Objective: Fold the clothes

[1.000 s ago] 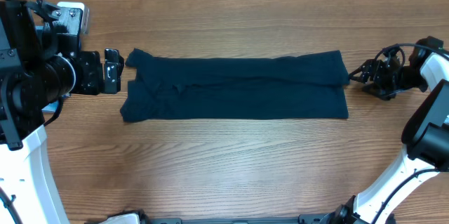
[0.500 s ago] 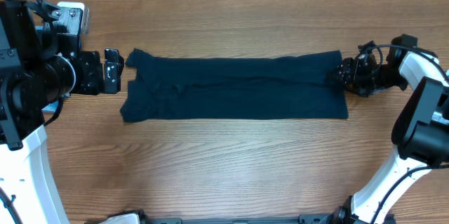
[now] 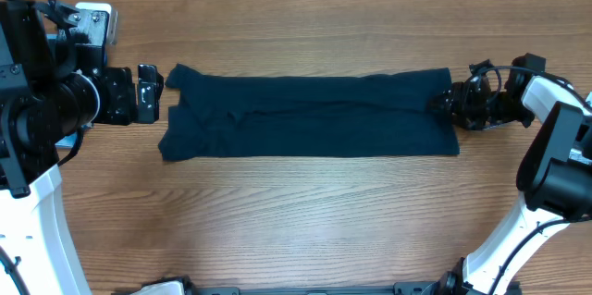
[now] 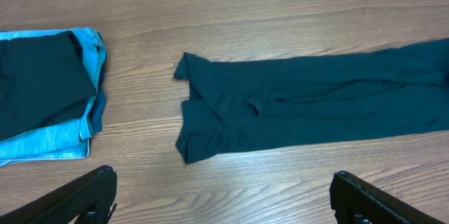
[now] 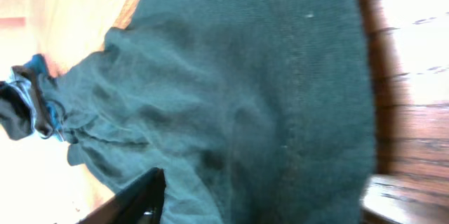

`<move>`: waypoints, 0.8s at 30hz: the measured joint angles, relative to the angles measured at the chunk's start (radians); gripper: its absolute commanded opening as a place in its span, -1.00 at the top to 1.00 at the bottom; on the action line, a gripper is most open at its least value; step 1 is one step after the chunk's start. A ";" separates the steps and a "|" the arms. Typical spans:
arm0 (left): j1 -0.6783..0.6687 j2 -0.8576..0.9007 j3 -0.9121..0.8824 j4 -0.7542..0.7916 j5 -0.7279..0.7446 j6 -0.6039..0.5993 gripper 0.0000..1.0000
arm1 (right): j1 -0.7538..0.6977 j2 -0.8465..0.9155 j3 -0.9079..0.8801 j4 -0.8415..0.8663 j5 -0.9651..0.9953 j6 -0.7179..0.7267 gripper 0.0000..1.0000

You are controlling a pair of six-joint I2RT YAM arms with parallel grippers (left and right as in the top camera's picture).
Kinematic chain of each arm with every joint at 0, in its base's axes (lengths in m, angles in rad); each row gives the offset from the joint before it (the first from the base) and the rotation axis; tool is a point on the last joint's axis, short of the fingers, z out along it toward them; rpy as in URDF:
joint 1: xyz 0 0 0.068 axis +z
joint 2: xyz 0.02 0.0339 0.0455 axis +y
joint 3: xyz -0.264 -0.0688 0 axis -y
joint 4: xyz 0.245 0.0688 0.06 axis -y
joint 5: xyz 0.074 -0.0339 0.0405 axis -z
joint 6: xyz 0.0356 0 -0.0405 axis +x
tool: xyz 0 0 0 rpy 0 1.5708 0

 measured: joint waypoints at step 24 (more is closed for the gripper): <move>0.000 0.000 0.000 0.000 0.000 0.000 -1.00 | 0.009 -0.034 0.008 -0.027 0.192 0.087 0.92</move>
